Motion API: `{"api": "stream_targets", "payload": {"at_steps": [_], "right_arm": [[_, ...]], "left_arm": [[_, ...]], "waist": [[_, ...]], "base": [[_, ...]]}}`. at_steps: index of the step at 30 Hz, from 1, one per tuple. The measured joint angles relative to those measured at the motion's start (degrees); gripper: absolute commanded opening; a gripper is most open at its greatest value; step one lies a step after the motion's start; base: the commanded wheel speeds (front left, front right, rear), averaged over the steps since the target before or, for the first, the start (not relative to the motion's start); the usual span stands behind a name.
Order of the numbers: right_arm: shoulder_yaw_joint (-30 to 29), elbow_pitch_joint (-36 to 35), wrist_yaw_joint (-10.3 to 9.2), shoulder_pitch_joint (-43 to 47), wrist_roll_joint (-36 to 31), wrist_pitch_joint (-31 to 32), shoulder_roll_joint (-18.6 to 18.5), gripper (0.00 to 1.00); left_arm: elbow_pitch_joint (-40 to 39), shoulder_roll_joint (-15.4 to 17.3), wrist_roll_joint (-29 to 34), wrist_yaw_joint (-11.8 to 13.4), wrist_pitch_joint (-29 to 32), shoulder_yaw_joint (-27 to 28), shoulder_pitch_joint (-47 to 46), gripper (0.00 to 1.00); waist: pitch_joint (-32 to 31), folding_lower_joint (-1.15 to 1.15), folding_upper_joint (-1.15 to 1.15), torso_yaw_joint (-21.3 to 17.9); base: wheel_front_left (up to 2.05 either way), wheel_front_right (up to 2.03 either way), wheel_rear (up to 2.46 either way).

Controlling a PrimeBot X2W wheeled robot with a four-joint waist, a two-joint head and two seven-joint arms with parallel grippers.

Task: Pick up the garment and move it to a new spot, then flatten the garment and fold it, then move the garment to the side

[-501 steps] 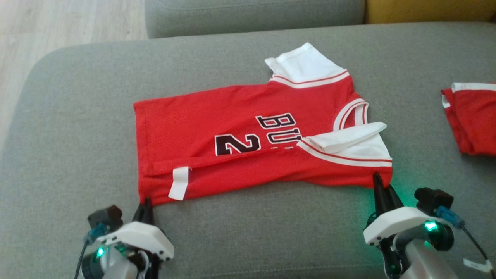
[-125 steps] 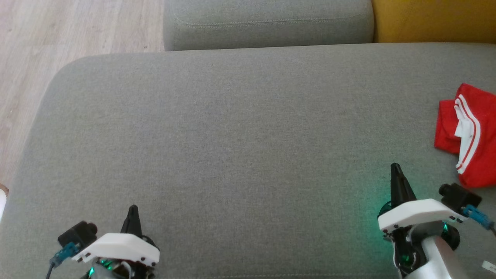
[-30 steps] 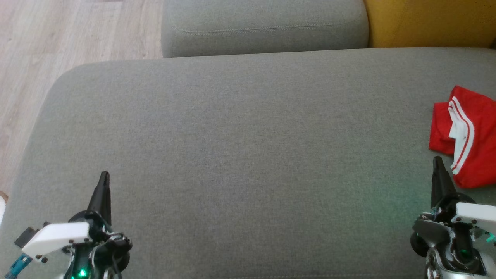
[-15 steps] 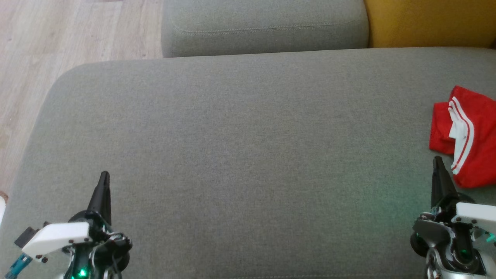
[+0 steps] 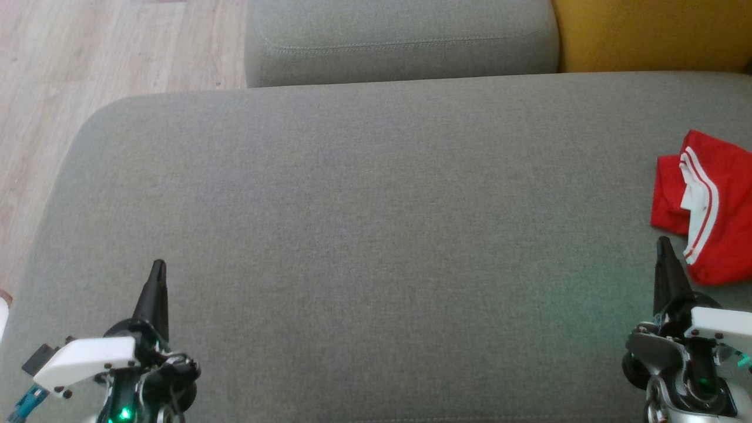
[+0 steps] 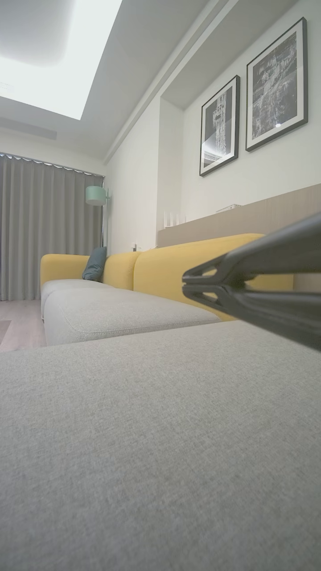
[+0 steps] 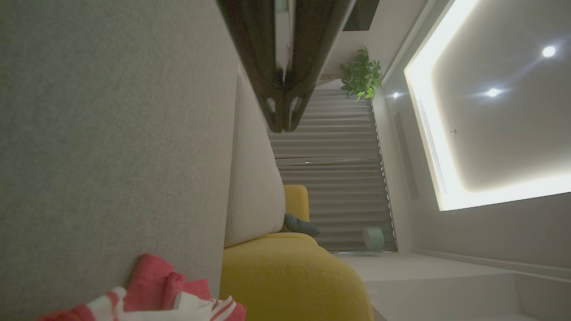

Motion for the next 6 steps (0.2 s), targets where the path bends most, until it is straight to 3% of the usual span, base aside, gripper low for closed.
{"api": "stream_targets", "payload": {"at_steps": [6], "right_arm": [[0.0,0.0,0.0,0.0,-0.01,0.0,0.0,0.0]], "left_arm": [[0.0,0.0,0.0,0.0,0.0,0.0,0.0,0.0]], "waist": [[0.0,0.0,0.0,0.0]], "base": [[0.0,0.0,0.0]]}}
